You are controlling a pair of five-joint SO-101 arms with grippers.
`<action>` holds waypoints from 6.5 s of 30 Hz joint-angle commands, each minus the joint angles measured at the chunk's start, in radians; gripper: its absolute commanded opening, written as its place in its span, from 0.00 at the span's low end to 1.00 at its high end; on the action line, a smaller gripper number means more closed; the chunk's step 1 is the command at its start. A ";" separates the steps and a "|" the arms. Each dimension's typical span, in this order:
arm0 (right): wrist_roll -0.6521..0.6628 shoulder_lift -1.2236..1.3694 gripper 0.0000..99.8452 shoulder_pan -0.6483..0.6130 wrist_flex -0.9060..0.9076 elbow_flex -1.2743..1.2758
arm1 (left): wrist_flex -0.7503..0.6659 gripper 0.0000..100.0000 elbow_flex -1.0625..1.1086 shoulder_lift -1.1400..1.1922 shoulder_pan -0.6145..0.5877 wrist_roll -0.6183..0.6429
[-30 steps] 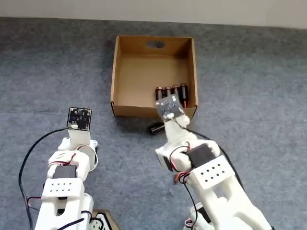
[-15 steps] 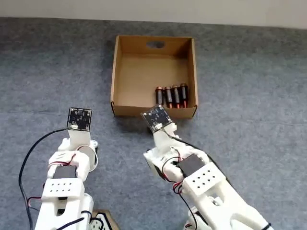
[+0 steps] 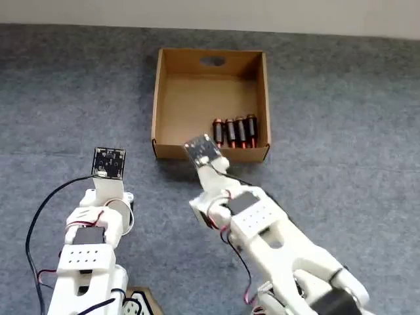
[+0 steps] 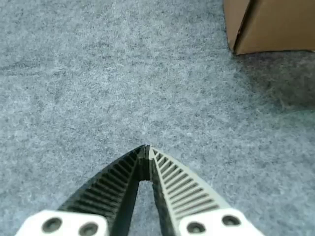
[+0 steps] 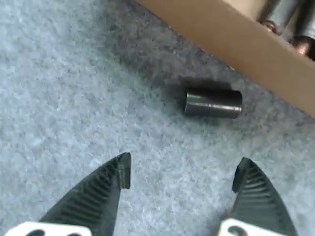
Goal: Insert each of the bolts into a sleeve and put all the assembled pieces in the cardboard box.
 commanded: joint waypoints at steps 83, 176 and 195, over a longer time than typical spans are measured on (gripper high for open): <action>-0.365 0.096 0.30 0.054 -0.166 -0.157 | -0.018 0.01 -0.007 -0.008 0.013 -0.009; -0.493 0.641 0.00 0.053 0.076 -0.481 | -0.018 0.01 -0.007 -0.008 0.013 -0.009; 0.095 -0.025 0.01 0.568 0.352 -0.288 | -0.018 0.01 -0.007 -0.008 0.013 -0.009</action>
